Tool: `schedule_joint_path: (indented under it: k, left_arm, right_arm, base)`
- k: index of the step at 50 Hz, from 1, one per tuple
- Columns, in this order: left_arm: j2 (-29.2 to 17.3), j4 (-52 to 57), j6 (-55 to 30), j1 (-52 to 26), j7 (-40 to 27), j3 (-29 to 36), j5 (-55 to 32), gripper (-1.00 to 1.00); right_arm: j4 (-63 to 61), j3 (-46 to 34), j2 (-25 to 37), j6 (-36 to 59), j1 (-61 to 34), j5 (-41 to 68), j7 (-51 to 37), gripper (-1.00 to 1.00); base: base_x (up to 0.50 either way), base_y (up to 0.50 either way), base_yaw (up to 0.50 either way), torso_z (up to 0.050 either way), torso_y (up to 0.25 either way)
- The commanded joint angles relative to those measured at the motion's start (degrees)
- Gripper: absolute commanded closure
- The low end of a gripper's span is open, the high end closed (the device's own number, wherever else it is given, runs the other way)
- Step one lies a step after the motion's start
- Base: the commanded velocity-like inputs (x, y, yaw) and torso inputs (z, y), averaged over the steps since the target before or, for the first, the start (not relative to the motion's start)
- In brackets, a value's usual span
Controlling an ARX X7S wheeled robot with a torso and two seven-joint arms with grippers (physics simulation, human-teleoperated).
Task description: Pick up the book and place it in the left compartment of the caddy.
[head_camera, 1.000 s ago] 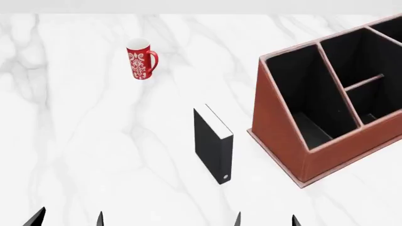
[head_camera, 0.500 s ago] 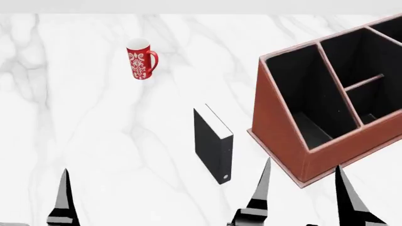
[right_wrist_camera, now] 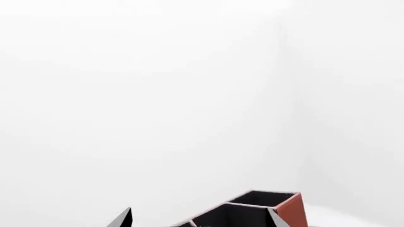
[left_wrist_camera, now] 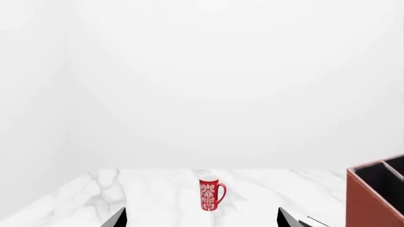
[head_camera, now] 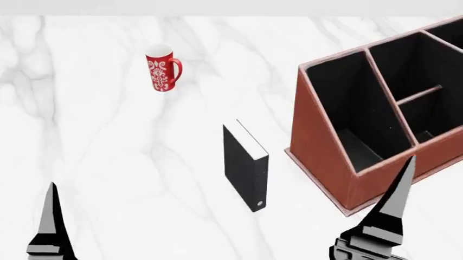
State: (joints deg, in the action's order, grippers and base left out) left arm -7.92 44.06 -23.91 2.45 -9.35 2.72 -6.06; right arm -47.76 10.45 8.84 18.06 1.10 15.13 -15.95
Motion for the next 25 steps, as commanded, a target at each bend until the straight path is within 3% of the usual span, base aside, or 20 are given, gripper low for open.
schedule_joint_path:
  k: [1, 25]
  left_arm:
    - [0.4, -0.5, 1.6, -0.3, 0.1, -1.6, -1.7, -1.0]
    - [-0.8, -0.8, 1.5, -0.5, -1.5, -0.9, -2.9, -1.0]
  right_arm:
    - [-2.8, 6.2, -0.6, -0.3, 0.5, 1.8, -1.5, -1.0]
    - [-3.2, 9.7, 1.3, 0.1, 1.4, 4.2, -3.8, -1.0]
  base:
    - [0.0, 0.0, 0.0, 0.0, 0.0]
    - [0.0, 0.0, 0.0, 0.0, 0.0]
